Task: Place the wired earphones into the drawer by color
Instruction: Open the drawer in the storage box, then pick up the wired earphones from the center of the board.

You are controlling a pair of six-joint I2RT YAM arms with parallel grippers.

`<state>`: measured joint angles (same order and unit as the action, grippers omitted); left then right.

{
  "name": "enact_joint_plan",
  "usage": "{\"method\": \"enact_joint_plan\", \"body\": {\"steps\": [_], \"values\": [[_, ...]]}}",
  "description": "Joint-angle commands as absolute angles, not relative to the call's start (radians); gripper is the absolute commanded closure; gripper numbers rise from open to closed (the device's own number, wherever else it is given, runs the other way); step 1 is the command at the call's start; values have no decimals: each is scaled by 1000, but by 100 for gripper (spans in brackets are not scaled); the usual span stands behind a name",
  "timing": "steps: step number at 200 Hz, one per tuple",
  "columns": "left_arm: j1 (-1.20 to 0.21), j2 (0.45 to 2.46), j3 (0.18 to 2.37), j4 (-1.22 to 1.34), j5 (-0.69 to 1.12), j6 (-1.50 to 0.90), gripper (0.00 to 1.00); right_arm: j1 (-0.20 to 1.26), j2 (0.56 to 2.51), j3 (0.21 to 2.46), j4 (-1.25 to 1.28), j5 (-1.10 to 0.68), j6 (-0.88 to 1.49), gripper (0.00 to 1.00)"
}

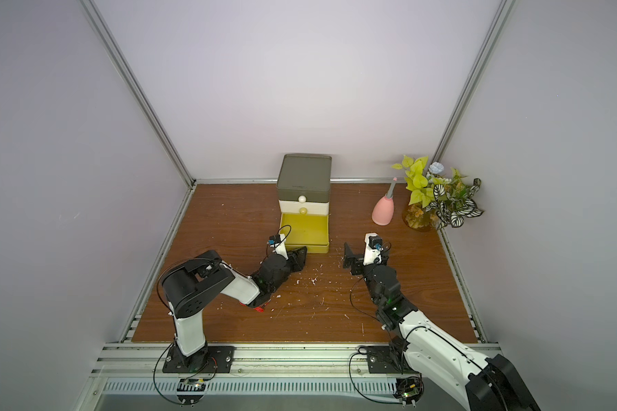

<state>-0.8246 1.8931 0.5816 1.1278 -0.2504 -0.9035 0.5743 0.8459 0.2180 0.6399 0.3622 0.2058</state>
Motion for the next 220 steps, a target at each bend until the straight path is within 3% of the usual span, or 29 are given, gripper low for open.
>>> {"method": "enact_joint_plan", "body": {"steps": [1,75,120,167,220], "values": [[-835,1858,560,1163,-264,-892,49,572,845,224,683,367,206,1],[-835,1686,468,1075,-328,-862,22,571,848,242,651,308,200,1],[-828,1518,473,858,-357,-790,5,572,881,281,645,79,186,1],[-747,1341,457,660,-259,-731,0,575,1038,392,568,-236,233,5],[-675,1102,417,454,-263,-598,1,633,1142,463,498,-309,317,8]]}}
